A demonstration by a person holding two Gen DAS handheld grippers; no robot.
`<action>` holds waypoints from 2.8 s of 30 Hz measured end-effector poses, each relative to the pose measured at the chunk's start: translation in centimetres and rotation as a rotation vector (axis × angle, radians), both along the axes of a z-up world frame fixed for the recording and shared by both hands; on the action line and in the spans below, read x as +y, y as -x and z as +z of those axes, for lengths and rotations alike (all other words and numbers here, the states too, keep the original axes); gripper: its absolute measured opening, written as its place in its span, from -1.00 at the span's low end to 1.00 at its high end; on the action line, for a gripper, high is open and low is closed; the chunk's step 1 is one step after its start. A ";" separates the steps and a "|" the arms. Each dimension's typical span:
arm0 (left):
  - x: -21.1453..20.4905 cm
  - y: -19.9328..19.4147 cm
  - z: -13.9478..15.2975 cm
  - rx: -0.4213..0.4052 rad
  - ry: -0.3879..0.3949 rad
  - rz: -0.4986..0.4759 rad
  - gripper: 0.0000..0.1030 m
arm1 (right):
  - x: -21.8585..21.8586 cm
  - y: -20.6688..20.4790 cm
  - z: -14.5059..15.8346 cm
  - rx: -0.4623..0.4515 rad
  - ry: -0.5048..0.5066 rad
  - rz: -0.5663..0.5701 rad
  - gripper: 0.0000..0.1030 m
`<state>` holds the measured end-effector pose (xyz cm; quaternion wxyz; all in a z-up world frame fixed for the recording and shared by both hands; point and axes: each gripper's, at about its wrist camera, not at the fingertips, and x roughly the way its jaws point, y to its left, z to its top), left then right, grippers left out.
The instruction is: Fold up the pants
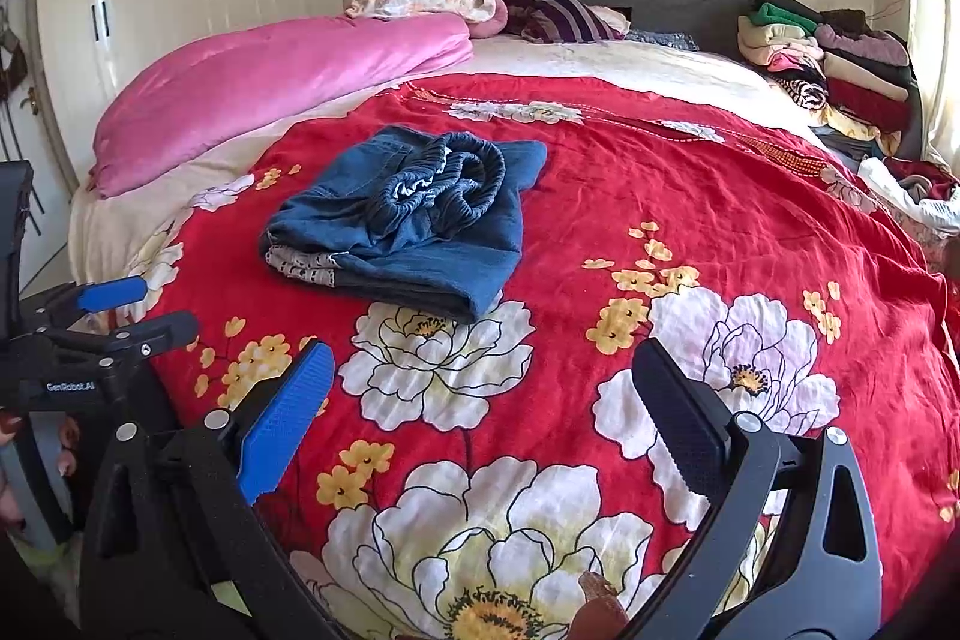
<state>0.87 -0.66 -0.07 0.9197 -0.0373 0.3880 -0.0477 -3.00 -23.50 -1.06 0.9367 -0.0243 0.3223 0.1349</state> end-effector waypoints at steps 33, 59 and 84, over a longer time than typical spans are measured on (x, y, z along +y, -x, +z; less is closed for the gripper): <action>0.1 0.1 0.2 0.003 -0.003 0.008 0.91 | 0.0 0.1 -0.4 0.007 -0.001 0.000 0.82; -0.3 0.3 0.2 0.015 -0.011 0.004 0.91 | -0.4 0.0 -0.3 0.005 0.013 -0.035 0.82; 5.5 -3.9 -0.2 0.078 -0.079 0.165 0.91 | -6.5 -3.0 -0.4 0.028 0.056 -0.227 0.82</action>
